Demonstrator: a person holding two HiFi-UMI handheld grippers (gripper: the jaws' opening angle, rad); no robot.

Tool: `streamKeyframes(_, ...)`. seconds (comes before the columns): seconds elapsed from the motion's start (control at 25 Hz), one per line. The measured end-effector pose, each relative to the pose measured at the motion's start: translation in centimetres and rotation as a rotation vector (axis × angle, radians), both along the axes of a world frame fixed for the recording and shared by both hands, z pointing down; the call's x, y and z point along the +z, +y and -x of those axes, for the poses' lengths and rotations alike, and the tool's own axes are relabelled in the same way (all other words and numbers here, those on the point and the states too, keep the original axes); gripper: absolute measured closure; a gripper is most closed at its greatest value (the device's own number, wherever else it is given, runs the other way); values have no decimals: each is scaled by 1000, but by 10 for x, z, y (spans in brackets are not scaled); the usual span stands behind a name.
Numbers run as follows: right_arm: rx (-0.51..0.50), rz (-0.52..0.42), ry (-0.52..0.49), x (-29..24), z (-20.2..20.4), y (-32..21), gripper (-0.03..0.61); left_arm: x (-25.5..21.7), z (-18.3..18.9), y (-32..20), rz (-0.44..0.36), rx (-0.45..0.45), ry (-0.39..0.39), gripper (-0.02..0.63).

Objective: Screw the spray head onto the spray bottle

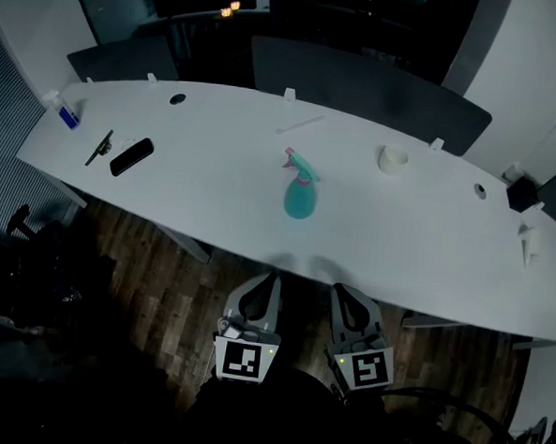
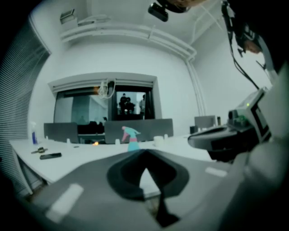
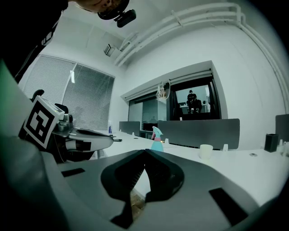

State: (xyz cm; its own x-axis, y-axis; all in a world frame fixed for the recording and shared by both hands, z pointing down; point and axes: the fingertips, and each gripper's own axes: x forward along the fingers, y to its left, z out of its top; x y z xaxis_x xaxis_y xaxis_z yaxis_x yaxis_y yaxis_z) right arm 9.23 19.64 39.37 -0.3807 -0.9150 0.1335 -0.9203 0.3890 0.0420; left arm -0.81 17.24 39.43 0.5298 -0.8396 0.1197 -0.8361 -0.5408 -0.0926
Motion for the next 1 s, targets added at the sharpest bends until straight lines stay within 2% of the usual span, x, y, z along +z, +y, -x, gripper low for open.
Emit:
streamKeyframes(0.08,-8,-12,6,-5,0,16,572,-5,1,17,-4,-19,7,610)
streamKeyframes(0.24,-23,-54,25,-16,9,45,572,-17,3,44,-69,-47,-22,609)
streamKeyframes(0.4,-15,-71,46,-22,15,61,572,-18,7,58,-66,-78,-23,609)
streamKeyframes(0.68,26,-54,18,-25,23,74,572,-18,8,78,-69,-1,-12,609)
streamKeyframes(0.84,31,-58,33,-24,32,79,574,-18,16,84,-83,7,7,609)
streamKeyframes(1.0,42,-65,52,-28,40,83,574,-18,25,87,-92,22,-14,609)
